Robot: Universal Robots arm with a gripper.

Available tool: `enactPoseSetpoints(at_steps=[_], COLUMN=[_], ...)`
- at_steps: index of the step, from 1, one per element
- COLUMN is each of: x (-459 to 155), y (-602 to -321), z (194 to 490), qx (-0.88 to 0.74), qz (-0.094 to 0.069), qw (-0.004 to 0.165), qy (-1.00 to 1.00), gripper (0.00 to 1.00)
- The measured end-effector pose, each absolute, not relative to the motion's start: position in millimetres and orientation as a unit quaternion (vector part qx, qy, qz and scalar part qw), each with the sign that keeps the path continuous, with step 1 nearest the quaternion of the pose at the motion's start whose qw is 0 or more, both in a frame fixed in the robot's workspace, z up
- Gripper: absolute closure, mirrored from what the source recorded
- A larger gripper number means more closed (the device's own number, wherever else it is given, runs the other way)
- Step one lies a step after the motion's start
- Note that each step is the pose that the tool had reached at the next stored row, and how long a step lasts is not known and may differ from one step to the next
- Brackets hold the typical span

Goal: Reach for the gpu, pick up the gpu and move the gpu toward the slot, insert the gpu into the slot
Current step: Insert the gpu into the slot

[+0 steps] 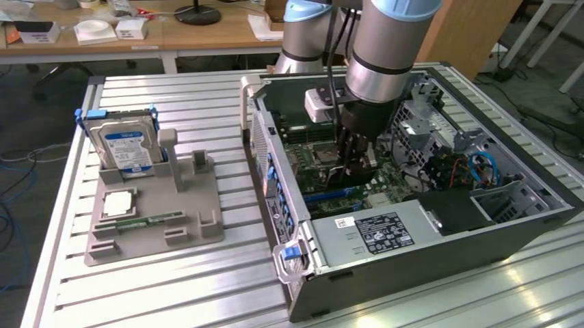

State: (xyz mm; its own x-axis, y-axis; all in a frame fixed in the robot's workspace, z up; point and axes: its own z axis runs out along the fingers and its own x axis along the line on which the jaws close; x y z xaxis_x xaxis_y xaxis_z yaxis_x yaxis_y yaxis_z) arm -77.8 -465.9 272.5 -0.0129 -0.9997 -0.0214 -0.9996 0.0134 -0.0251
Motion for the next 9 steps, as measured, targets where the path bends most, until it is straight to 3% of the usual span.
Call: enactPoseSetpoints(at_steps=[9], x=[-86.2], y=[-466.8], z=[271.3], qx=[-0.702], qz=[-0.001], qw=[0.017], qy=[0.712], gripper=[0.74])
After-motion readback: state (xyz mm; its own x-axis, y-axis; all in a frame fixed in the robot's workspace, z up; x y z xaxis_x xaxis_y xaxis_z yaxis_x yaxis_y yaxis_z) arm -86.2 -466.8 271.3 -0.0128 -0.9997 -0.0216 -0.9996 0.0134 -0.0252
